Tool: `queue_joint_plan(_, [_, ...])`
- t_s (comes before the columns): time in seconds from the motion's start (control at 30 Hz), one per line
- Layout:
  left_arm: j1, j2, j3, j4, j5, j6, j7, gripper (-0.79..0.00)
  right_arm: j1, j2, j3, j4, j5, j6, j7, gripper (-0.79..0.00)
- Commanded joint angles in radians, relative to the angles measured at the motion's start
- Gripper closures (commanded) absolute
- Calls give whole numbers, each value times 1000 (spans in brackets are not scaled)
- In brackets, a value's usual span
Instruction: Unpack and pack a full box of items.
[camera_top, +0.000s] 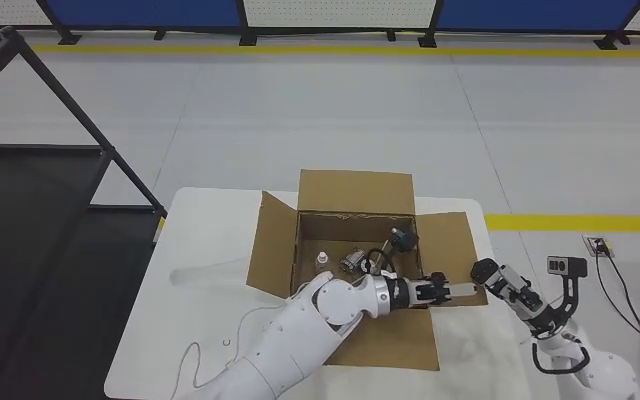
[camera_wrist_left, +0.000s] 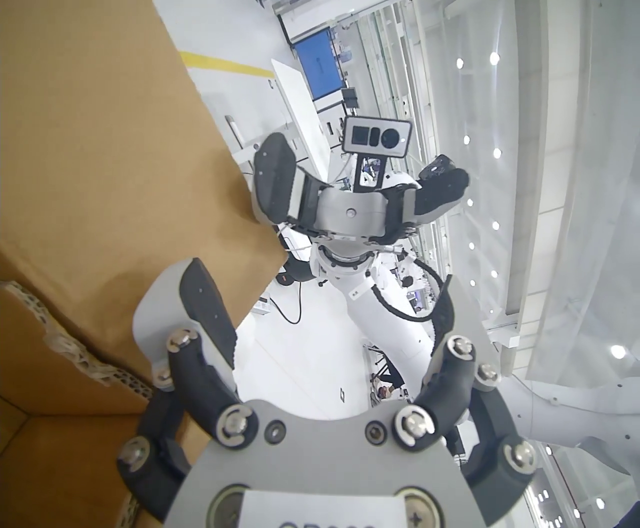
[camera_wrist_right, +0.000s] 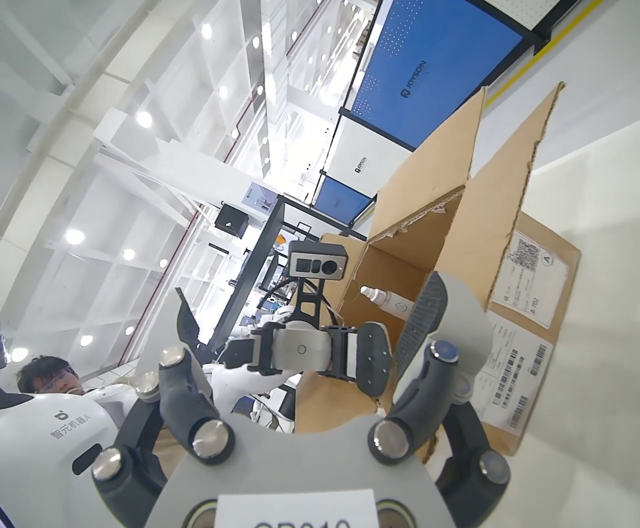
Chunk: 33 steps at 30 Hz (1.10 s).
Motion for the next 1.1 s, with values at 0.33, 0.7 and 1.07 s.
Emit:
queue_joint_plan(0.33, [134,130,-277,-301,193,-8,13,-785,-6,13,-2,8,-58,22,-9,-785])
queue_joint_plan(0.7, [545,254,-669,-957,380,125,-46,-785,18,18,-71,-9,-207,76,-43,-785])
queue_joint_plan(1.07, [743,295,-898,-1183,369,103,-29,-785,71,11,-178,2,-350,148,-128,-785])
